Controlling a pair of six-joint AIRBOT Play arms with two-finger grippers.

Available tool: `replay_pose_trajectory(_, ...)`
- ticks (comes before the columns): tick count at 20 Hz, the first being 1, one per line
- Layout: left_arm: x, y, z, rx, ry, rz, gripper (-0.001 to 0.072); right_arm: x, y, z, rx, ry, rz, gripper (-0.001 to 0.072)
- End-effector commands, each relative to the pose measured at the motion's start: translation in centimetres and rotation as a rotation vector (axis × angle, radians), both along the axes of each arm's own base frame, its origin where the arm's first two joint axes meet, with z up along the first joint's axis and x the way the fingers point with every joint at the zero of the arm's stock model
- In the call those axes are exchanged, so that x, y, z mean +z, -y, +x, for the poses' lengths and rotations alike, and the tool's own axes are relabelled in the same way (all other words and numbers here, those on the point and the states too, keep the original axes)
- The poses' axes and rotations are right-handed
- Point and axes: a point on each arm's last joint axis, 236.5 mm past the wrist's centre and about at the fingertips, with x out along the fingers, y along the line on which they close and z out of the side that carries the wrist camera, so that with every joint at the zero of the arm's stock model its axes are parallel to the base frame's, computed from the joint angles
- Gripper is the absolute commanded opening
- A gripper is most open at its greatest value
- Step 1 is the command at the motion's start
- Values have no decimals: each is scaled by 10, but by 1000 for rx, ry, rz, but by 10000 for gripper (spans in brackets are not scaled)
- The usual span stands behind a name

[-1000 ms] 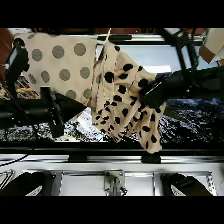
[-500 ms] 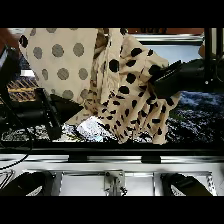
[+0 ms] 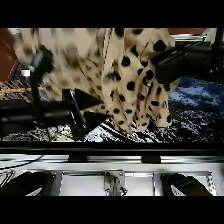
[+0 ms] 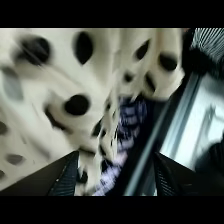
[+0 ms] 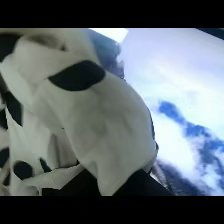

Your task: Fold the shirts.

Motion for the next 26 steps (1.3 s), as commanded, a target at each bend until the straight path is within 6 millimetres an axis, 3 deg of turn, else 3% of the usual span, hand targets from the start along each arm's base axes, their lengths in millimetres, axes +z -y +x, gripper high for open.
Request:
replay_pose_trajectory(1,49,-31,23,112,113,-64,543,4,4,7,26,81,-76,43)
replay_pose_trajectory(4,96,-72,34,224,208,-123,542,5,7,10,35,114,-121,43)
replay_pose_trajectory(6,102,-99,50,315,246,-103,541,5,7,9,58,134,-152,43)
replay_pose_trajectory(11,74,-147,108,495,216,-5,536,2,2,4,121,157,-199,43)
replay_pose_trajectory(16,14,-166,199,617,166,91,549,-12,-7,-14,174,60,-173,43)
replay_pose_trajectory(19,13,-171,250,706,239,18,548,-23,-4,-19,176,11,-193,43)
replay_pose_trajectory(21,16,-175,271,753,281,-37,548,-23,-3,-19,167,3,-185,43)
replay_pose_trajectory(23,-1,-170,283,755,250,-40,552,-25,-4,-17,159,-13,-177,43)
replay_pose_trajectory(25,-18,-163,293,752,228,-35,669,-33,-6,-14,162,-40,-175,43)
replay_pose_trajectory(26,-20,-163,298,760,235,-41,669,-39,-7,-12,166,-61,-182,44)
